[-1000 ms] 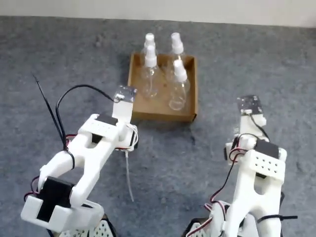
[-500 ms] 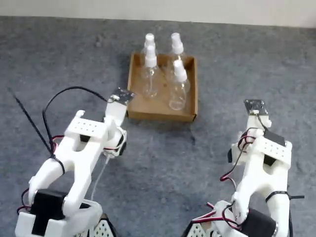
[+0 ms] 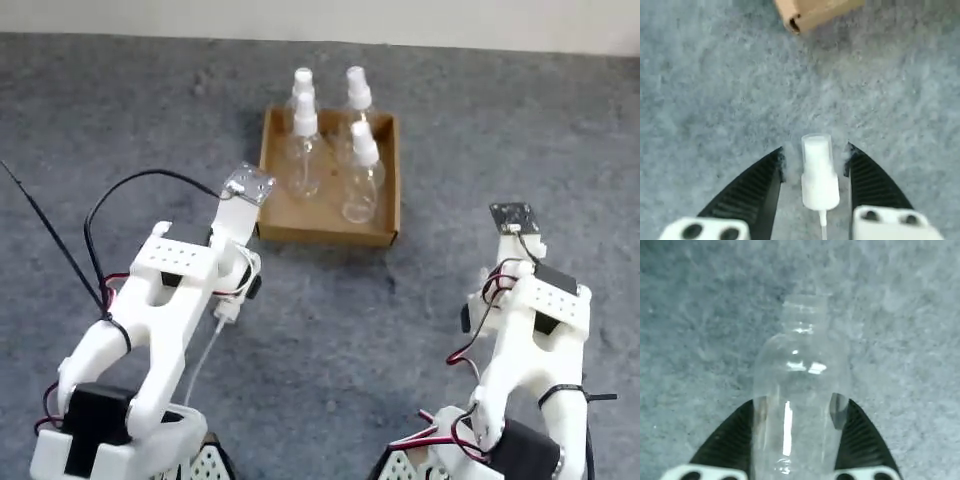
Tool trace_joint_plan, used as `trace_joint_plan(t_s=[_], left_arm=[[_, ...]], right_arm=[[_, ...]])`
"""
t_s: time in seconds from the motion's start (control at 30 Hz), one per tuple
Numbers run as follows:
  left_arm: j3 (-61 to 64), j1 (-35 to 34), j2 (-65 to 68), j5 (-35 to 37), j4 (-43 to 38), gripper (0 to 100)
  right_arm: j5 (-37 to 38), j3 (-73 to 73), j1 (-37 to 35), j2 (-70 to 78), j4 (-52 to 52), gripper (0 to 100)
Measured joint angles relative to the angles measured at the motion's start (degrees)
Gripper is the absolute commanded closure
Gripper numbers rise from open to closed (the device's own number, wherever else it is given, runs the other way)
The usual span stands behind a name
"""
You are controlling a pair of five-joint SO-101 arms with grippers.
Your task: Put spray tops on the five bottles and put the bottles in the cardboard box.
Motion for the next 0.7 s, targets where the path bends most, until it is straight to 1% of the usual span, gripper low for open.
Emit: trace_joint_plan(t_s=[0.1,0.27,0.37,0.57,0.6,0.7], left_arm=[[-0.79,0.35,3.78,0.00,-0.88,84],[-2.20,0.44,10.29,0.09,-1.41,95],[-2.73,0.88,10.99,0.09,-1.41,100],[-3.16,0.97,11.25,0.09,-1.41,100],[-3.25,0.97,10.73,1.05,-0.88,100],[-3.52,0.44,6.86,3.25,1.49,100]], right_arm=[[0.00,0.00,0.00,0.00,0.00,90.3],[0.09,0.00,0.00,0.00,0.00,90.0],[0.18,0.00,0.00,0.00,0.00,89.9],[0.18,-0.18,0.09,0.00,1.49,89.7],[0.18,-0.26,0.09,0.00,2.20,88.4],[0.18,-0.26,0.09,0.00,2.81,80.2]])
